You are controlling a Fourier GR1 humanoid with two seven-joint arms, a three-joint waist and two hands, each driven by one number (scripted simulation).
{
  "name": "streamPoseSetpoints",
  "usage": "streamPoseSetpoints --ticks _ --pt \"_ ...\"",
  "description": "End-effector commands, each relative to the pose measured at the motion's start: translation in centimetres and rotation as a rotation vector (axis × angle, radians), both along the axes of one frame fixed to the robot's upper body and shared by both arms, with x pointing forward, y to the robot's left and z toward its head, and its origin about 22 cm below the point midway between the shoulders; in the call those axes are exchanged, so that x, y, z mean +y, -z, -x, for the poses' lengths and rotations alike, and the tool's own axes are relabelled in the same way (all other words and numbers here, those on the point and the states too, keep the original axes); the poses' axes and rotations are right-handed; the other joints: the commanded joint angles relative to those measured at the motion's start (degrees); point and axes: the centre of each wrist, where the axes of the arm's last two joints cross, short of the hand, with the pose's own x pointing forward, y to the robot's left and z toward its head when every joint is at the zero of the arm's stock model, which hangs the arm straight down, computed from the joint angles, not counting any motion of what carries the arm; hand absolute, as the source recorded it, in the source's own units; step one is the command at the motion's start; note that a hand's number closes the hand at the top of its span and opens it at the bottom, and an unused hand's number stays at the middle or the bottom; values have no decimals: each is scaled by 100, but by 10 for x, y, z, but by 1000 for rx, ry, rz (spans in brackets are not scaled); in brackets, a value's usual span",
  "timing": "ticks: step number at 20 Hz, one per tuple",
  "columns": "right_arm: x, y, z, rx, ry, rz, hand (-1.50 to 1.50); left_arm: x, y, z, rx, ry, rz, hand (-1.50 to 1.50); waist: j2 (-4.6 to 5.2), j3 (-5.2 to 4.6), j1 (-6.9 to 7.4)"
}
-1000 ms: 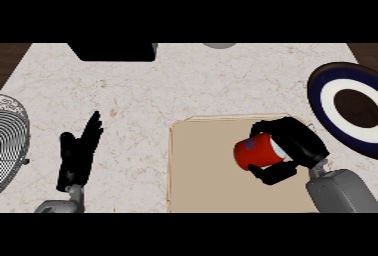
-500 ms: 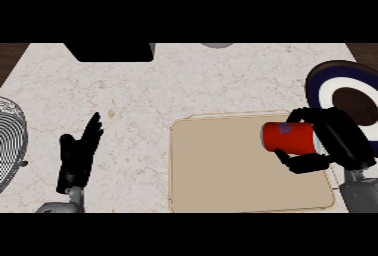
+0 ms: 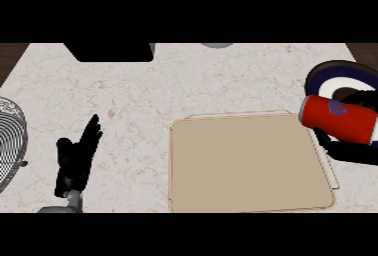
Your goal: Pick the can from the tray and place it in the plate
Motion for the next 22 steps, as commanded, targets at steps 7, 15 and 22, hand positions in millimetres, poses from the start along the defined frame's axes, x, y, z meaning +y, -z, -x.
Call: streamPoseSetpoints --ticks 7,15,22 --pt "-59 -19 -31 16 161 -73 150 6 -4 -18 4 -6 -7 0 19 0 43" --pt "-100 -19 -88 101 224 -29 150 -4 5 -7 1 29 1 0 38 2 132" --pt "-121 29 -95 332 206 -43 150 -11 8 -21 -16 36 6 0 55 6 153"
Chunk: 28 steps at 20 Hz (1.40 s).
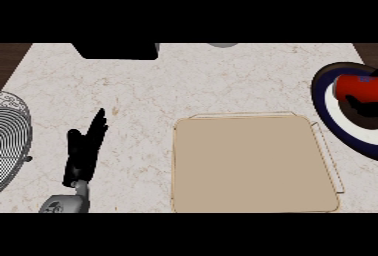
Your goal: Pick the can from the tray and place it in the plate
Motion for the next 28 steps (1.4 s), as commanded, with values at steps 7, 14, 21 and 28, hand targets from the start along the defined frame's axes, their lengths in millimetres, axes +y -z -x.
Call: streamPoseSetpoints --ticks 7,14,21,28 --pt "-40 17 6 330 -36 -36 -150 3 -21 -6 -4 -12 -9 0 1 5 33" --pt "-56 3 8 103 -311 -263 -150 -6 -8 0 -9 0 7 0 -3 15 -1" --pt "-80 8 27 -125 -364 -703 -150 2 -6 18 -14 -5 17 0 -28 14 -12" --pt "-109 -14 47 -63 -410 -785 -150 1 -4 10 8 3 -1 0 24 13 53"
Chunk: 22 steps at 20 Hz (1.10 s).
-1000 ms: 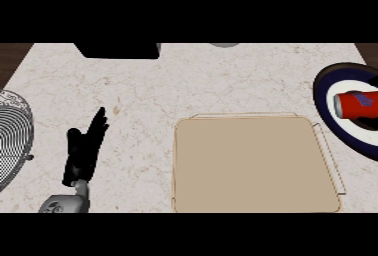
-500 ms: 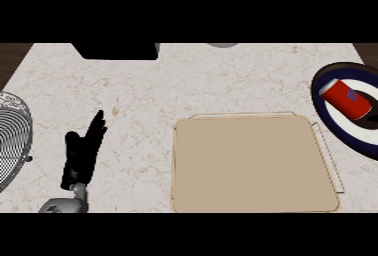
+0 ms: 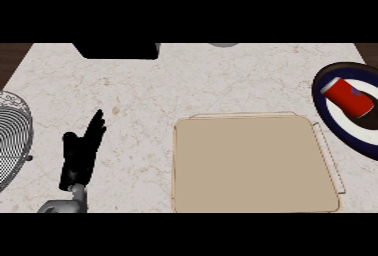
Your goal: Pick the can from the tray and place it in the plate
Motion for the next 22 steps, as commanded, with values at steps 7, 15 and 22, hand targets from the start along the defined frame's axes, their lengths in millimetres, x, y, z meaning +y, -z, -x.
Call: streamPoseSetpoints --ticks 7,15,22 --pt "-6 27 20 -61 -140 -86 -150 3 -7 8 -16 5 -13 0 7 9 70" --pt "11 44 9 -41 -67 -40 -150 -1 5 3 -7 18 2 0 25 5 92" --pt "-5 43 27 -49 -16 -5 -150 0 3 -2 8 22 23 0 34 8 63"
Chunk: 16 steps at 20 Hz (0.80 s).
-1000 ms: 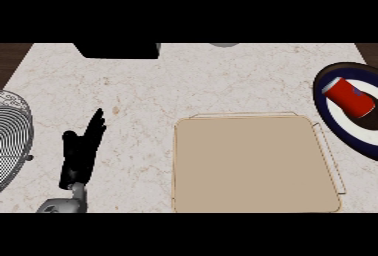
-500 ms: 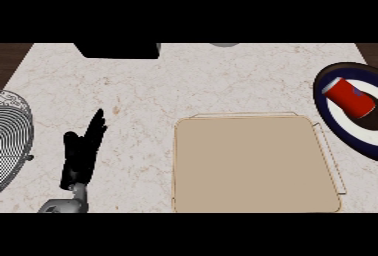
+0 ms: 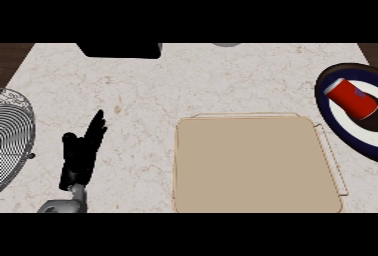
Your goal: Pick the can from the tray and place it in the plate
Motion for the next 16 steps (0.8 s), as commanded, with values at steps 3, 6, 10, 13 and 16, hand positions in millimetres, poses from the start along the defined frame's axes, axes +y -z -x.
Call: streamPoseSetpoints --ticks 3,6,10,13,16 --pt "-7 1 9 -22 -25 -18 -150 2 -2 2 16 -1 -12 0 3 2 10" --pt "-8 10 16 -21 -1 3 -150 5 -4 -4 9 -12 -3 0 3 1 -4" --pt "-18 -17 12 -17 33 27 -150 -2 -8 -6 -8 12 -7 0 21 7 61" --pt "-27 0 34 -13 35 36 -150 -12 0 1 5 11 -14 0 26 15 52" --pt "-27 -7 30 -35 56 38 -150 5 -10 -8 8 -1 -4 0 32 16 58"
